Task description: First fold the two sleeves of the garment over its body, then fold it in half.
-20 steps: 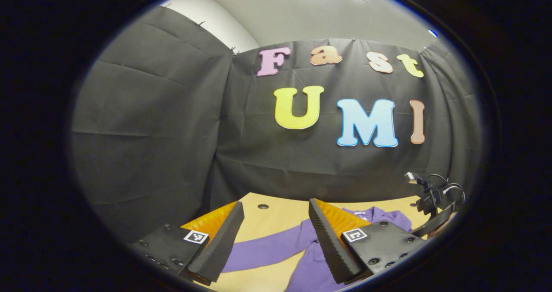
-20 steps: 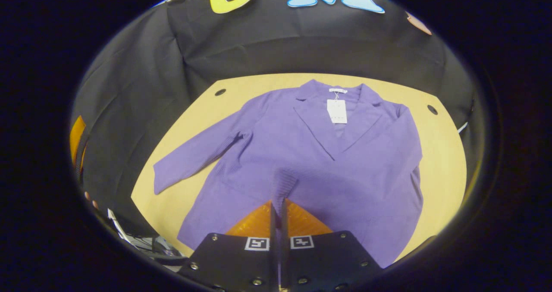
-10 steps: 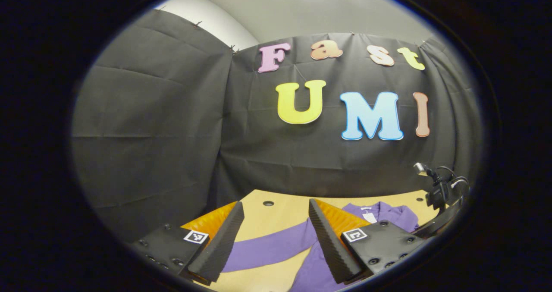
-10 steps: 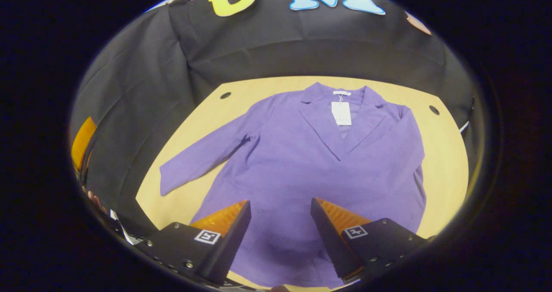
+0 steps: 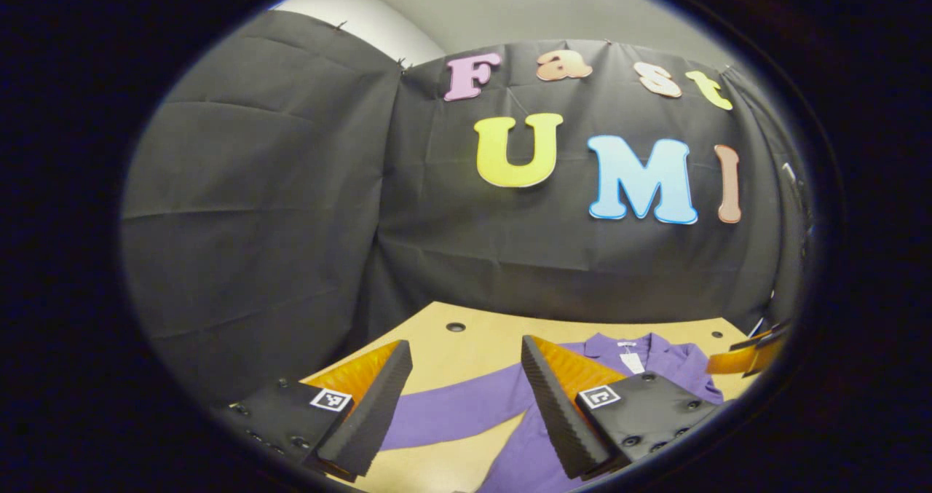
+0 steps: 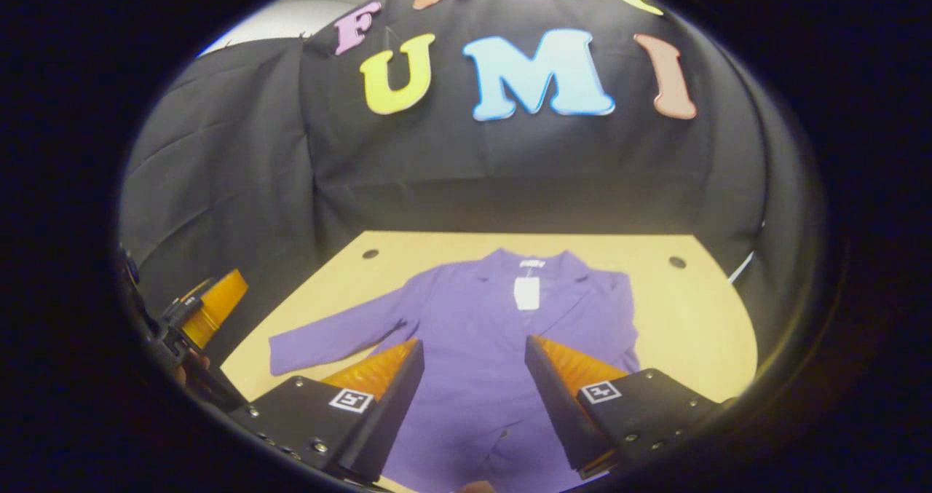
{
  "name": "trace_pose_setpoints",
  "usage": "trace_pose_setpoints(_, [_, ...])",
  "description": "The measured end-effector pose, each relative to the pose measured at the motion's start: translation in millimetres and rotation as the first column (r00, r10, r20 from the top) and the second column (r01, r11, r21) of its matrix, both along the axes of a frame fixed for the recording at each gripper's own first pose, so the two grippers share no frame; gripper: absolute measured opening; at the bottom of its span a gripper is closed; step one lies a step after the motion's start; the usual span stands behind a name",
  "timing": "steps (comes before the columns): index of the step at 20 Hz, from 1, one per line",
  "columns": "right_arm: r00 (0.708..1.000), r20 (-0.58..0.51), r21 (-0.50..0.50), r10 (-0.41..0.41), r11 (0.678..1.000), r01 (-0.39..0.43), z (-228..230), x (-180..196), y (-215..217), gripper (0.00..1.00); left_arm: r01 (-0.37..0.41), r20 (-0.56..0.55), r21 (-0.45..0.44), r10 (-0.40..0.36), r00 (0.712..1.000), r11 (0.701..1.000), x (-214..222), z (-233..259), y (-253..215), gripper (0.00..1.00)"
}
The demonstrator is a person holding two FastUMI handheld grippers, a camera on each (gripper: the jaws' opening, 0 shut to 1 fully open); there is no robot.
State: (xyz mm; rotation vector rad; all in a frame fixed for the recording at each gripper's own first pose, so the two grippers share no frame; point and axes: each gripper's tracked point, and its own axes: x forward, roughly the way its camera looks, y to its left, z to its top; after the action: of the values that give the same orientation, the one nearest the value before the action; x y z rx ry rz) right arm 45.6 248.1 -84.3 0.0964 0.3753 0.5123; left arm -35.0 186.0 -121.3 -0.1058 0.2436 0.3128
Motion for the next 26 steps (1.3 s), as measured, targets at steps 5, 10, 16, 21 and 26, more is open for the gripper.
trace_pose_setpoints(5, [0.985,0.113,-0.008,-0.129,0.991,0.131,29.8,10.2,-44.7,0.88,-0.134,-0.11,-0.048,0.128,0.986,0.99,5.6,-50.3,35.4,0.96])
trace_pose_setpoints(10, [0.953,0.224,-0.026,-0.204,0.976,0.216,44.1,13.5,-74.1,0.88,-0.308,-0.238,-0.032,0.292,0.926,0.951,-6.4,-101.2,90.5,0.99])
trace_pose_setpoints(16, [0.939,0.236,-0.029,-0.252,0.964,0.266,50.9,5.8,-95.3,0.87,-0.426,-0.448,-0.03,0.368,0.815,0.904,-18.0,-176.7,130.4,0.96])
trace_pose_setpoints(21, [0.945,0.21,-0.046,-0.25,0.963,0.265,48.0,-8.9,-98.3,0.88,-0.525,-0.509,-0.035,0.437,0.741,0.85,-27.9,-220.4,161.0,0.98])
trace_pose_setpoints(26, [0.944,0.182,-0.05,-0.274,0.956,0.288,45.2,-10.2,-107.6,0.88,-0.585,-0.594,-0.118,0.415,0.69,0.803,-42.3,-258.1,169.6,0.96])
